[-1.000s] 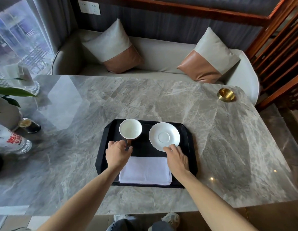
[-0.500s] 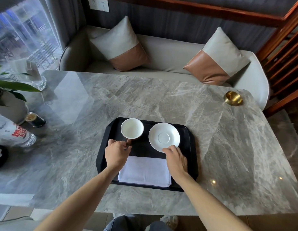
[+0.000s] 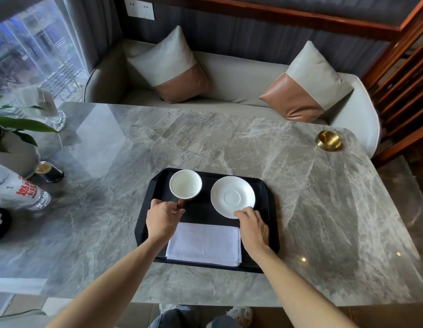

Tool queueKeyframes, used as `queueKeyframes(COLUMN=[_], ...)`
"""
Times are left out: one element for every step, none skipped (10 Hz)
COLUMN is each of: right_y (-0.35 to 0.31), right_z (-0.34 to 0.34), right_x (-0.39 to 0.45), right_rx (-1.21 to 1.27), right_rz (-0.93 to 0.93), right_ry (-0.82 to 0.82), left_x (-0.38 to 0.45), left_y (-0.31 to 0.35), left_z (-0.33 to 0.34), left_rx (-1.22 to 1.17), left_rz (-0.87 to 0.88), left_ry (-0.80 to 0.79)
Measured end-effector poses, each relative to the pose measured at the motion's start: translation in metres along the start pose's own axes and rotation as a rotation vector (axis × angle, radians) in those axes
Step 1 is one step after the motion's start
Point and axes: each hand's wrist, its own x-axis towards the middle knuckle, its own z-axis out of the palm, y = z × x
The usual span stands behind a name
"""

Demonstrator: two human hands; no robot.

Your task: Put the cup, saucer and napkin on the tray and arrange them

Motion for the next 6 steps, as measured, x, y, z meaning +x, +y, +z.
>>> queueKeyframes(right_y=[0.000, -0.001, -0.001, -0.001, 0.000, -0.001], right_z=[0.002, 0.003, 0.004, -0.001, -0.009, -0.025], right_x=[0.000, -0.001, 0.000, 0.001, 0.000, -0.003], right_rx=[0.029, 0.081, 0.076, 0.031, 0.029, 0.014], right_rz=[0.011, 0.034, 0.033, 0.011, -0.045, -0.119], right_ry=[0.010, 0.015, 0.018, -0.015, -0.013, 0.023], left_x=[0.000, -0.002, 0.000, -0.001, -0.004, -0.007], left_y=[0.001, 0.002, 0.002, 0.004, 0.005, 0.004], left_z=[0.000, 0.000, -0.002, -0.007, -0.017, -0.034], left_rx=[-0.002, 0.012, 0.024, 0.096, 0.117, 0.174], left_rz=[0.003, 0.029, 0.037, 0.042, 0.045, 0.132], left_ry=[0.003, 0.021, 0.018, 0.003, 0.035, 0.067])
